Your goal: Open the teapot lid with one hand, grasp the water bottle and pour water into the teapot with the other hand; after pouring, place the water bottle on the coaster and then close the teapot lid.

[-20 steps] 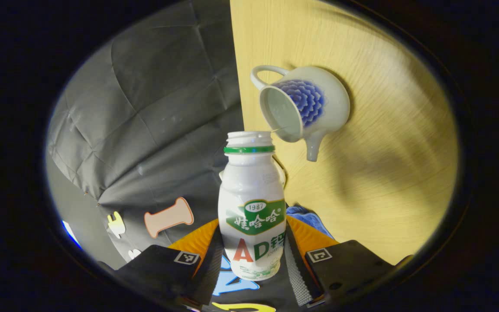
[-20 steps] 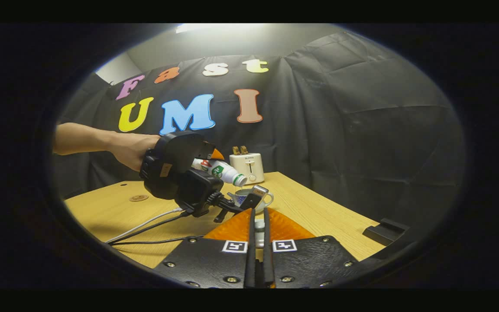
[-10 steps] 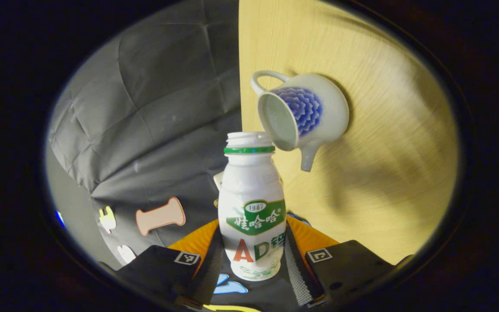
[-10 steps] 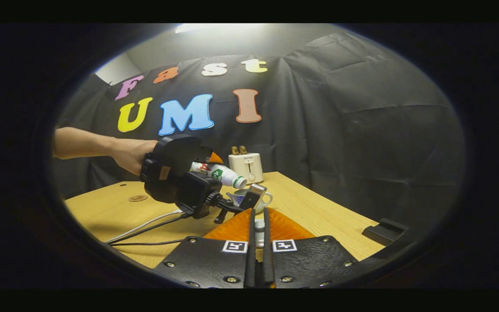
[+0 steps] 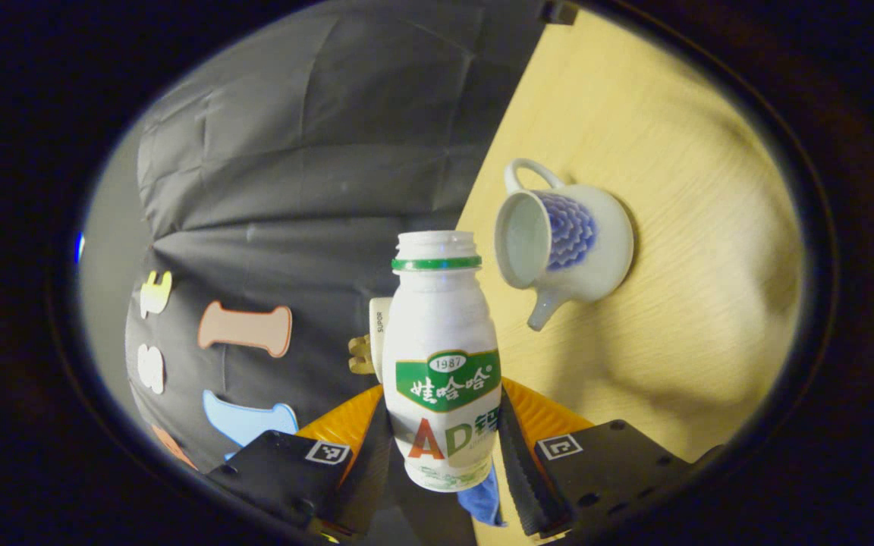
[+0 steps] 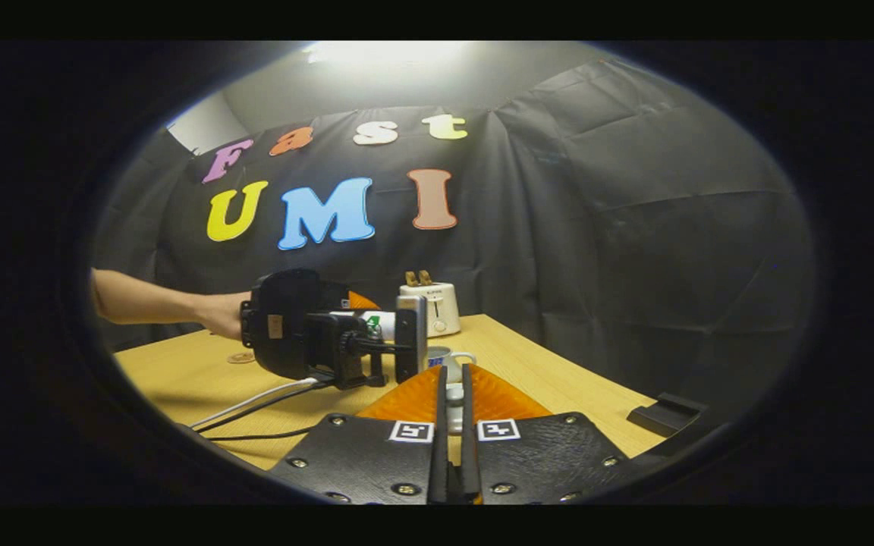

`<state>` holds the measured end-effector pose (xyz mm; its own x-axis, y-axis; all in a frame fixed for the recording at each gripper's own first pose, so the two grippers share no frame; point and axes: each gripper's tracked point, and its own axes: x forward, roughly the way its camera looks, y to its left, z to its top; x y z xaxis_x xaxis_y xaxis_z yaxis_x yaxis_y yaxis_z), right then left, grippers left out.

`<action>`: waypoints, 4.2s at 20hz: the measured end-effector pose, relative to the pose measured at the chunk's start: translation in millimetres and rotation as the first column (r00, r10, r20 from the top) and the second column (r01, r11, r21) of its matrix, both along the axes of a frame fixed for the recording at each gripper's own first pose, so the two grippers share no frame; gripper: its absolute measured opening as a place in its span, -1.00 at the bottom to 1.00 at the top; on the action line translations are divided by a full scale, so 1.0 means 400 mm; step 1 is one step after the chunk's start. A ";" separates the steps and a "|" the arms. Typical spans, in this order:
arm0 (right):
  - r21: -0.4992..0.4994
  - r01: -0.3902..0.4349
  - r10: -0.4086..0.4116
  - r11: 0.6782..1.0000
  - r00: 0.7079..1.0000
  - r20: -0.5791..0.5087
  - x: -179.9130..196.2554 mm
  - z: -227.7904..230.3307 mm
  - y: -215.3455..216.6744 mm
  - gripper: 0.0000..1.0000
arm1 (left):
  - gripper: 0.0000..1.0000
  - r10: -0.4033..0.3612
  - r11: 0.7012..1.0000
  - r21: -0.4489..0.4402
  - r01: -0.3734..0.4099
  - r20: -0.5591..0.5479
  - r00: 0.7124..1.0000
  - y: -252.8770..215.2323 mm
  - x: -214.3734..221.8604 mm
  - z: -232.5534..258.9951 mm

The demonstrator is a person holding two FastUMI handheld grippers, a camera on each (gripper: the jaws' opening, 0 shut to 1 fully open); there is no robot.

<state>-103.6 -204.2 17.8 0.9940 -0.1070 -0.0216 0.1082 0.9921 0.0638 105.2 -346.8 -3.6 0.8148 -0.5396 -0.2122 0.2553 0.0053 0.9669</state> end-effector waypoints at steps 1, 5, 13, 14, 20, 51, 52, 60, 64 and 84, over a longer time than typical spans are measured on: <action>-0.002 -0.006 0.006 1.000 1.000 0.001 0.002 0.005 0.005 -0.86 | 0.62 0.008 0.997 -0.070 -0.010 -0.022 1.000 0.013 -0.007 0.007; -0.043 -0.038 0.038 0.998 0.999 0.000 0.042 0.029 0.041 -0.86 | 0.62 0.049 0.949 -0.305 -0.077 -0.096 0.994 0.126 -0.030 0.070; -0.127 -0.086 0.089 0.988 0.996 0.016 0.144 0.085 0.109 -0.86 | 0.50 0.096 0.777 -0.596 -0.203 -0.205 0.974 0.323 0.009 0.114; -0.122 -0.095 0.098 0.988 0.995 0.018 0.160 0.087 0.116 -0.86 | 0.50 0.089 0.743 -0.632 -0.219 -0.230 0.969 0.348 0.007 0.118; -0.129 -0.100 0.103 0.987 0.994 0.020 0.275 0.077 0.114 -0.87 | 0.50 0.018 0.567 -0.789 -0.238 -0.276 0.961 0.448 -0.013 0.158; -0.150 0.064 -0.091 0.987 0.980 -0.178 0.522 -0.078 0.031 -0.53 | 0.50 0.076 0.324 -0.852 -0.411 -0.410 0.909 0.904 0.012 0.124; -0.152 0.065 -0.091 0.986 0.980 -0.175 0.520 -0.076 0.034 -0.86 | 0.46 0.071 0.324 -0.853 -0.409 -0.409 0.910 0.899 0.011 0.126; -0.126 0.093 -0.112 0.988 0.982 -0.153 0.459 -0.039 0.018 -0.15 | 0.60 0.071 0.319 -0.840 -0.439 -0.441 0.895 0.910 0.018 0.102; -0.203 0.098 -0.128 0.974 0.982 -0.141 0.406 -0.012 0.016 -0.15 | 0.60 0.078 0.318 -0.840 -0.438 -0.438 0.896 0.924 0.017 0.107; -0.162 -0.096 0.078 0.982 0.991 -0.110 0.334 0.004 0.351 -0.10 | 0.50 0.039 0.181 -0.878 -0.444 -0.444 0.895 0.963 0.142 0.122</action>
<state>29.9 -63.7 19.6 0.9931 -0.0309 -0.1133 0.0184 0.9938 -0.1098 161.8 38.3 45.2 0.9587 -0.2747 0.0737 0.2712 0.9610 0.0552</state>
